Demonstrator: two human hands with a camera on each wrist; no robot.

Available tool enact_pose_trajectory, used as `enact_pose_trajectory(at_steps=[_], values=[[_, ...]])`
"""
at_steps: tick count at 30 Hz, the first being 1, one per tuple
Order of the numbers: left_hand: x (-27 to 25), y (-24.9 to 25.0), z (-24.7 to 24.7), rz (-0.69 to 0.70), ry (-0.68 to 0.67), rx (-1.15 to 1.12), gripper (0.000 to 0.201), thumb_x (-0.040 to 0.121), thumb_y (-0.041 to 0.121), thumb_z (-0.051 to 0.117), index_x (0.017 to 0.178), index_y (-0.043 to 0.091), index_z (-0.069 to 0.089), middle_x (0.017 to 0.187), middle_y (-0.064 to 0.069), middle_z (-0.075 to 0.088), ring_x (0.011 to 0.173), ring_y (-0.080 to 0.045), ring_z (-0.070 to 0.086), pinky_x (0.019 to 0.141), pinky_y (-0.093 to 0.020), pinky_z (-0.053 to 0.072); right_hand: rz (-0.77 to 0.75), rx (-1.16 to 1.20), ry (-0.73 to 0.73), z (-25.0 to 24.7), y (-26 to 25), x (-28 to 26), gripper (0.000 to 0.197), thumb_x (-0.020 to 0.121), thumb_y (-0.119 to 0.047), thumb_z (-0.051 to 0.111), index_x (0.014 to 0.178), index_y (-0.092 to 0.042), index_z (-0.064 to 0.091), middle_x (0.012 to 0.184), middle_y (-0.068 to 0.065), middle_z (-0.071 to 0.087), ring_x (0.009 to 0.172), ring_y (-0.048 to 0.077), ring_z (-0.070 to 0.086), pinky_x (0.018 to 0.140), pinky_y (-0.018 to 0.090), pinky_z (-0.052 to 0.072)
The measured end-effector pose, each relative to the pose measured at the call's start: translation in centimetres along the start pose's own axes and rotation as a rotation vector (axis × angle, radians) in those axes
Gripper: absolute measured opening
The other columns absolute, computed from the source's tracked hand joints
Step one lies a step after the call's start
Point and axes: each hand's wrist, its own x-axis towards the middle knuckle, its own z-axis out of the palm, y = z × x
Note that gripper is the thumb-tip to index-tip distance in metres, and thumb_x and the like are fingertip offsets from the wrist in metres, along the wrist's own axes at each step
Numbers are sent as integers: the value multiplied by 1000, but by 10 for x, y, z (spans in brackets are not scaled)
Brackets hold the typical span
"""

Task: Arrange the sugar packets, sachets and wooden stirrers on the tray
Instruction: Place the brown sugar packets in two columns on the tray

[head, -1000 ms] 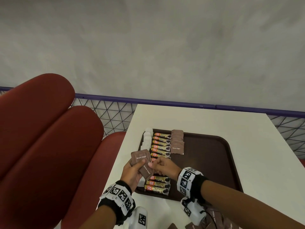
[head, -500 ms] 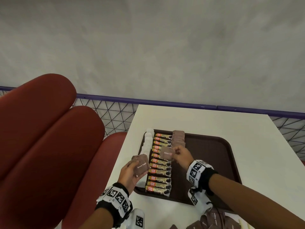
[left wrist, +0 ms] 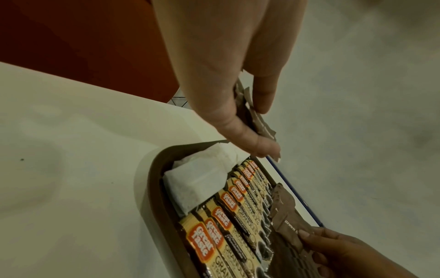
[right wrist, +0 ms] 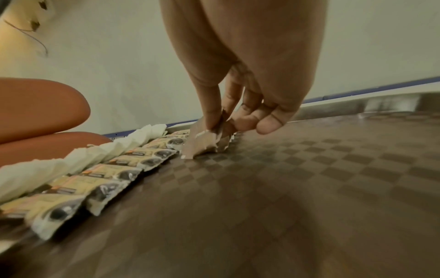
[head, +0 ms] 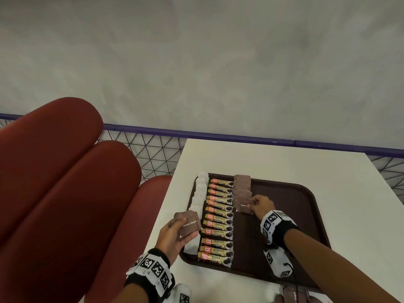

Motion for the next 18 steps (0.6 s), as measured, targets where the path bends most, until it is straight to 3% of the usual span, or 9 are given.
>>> enact_pose_trajectory(at_steps=[3,5,9,15,18], values=[[1,2,-5,-10,-29,-5,32,89,0,54,121,-2,57,120,-17,60,106,-29,60,72,-33,60,24,-72,13,5,-5,2,12,82,-18,64,89,-17,54,100,11,62,92,29,59,83,33,49],[1,2,-7,-15,-49,-9,30,89,-2,52,119,0,58,118,-17,62,106,-29,60,74,-32,59,5,-202,28,6,-10,2,18,84,-24,62,99,-17,55,110,16,59,102,33,57,89,36,48],[1,4,-11,-13,-62,-1,26,90,-4,47,112,2,61,112,-16,65,103,-29,62,73,-31,59,-98,-457,85,11,-13,2,32,89,-29,57,114,-11,51,122,10,56,117,28,47,95,35,41],[2,4,-14,-24,-46,39,23,91,-4,48,107,6,61,104,-17,69,98,-30,65,73,-35,60,-145,-564,167,14,-15,0,50,87,-34,59,126,-12,38,129,8,45,123,26,40,97,34,39],[2,3,-14,-15,-36,41,26,90,-3,52,115,3,57,109,-20,67,101,-32,65,76,-37,59,-151,-559,205,14,-17,-5,53,86,-35,59,128,-12,36,130,9,43,121,26,40,97,34,39]])
